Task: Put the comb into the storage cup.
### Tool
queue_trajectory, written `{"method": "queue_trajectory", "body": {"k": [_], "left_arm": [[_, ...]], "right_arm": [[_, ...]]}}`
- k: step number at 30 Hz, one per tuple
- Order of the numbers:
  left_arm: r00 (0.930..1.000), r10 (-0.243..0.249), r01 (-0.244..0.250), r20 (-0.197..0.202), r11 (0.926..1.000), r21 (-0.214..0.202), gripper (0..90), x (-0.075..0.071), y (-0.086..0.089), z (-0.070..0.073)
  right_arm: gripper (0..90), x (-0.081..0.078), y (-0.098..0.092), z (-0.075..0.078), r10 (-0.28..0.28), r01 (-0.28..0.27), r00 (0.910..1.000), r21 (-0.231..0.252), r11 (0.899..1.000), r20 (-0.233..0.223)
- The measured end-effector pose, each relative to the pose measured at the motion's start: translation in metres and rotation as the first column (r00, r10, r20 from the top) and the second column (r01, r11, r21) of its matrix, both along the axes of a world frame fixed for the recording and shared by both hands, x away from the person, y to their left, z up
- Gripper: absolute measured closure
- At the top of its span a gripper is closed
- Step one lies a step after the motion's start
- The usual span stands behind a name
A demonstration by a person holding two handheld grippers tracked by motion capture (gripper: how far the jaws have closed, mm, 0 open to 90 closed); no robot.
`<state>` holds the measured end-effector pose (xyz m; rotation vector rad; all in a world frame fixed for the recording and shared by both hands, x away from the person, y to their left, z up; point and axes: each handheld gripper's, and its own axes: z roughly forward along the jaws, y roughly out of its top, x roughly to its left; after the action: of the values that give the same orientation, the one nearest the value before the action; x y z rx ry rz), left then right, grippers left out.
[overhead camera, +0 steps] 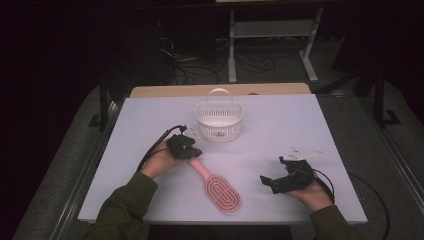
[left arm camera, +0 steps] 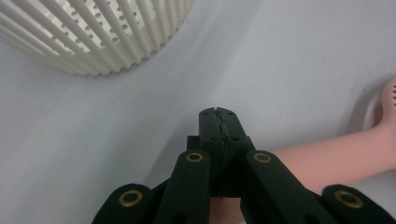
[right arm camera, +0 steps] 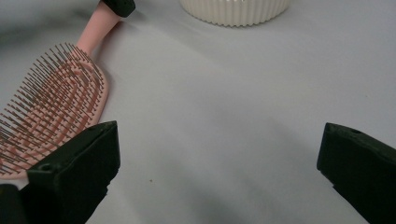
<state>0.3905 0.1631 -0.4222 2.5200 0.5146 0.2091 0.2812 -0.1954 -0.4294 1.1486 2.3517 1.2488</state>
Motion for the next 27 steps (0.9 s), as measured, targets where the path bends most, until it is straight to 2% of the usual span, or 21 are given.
{"method": "queue_trajectory", "body": {"k": [17, 27], "left_arm": [[1.0000, 0.005, -0.005, -0.001, 1.0000, 0.003, 90.0, -0.015, 0.017, 0.001], [0.9998, 0.020, -0.020, 0.001, 0.9995, -0.023, 90.0, -0.026, 0.029, 0.000]], "right_arm": [[0.0, 0.000, -0.001, -0.001, -0.001, 0.001, 1.0000, 0.000, 1.000, -0.002], [0.0, 0.001, -0.002, -0.002, -0.007, 0.007, 1.0000, -0.002, 1.000, -0.006]]}}
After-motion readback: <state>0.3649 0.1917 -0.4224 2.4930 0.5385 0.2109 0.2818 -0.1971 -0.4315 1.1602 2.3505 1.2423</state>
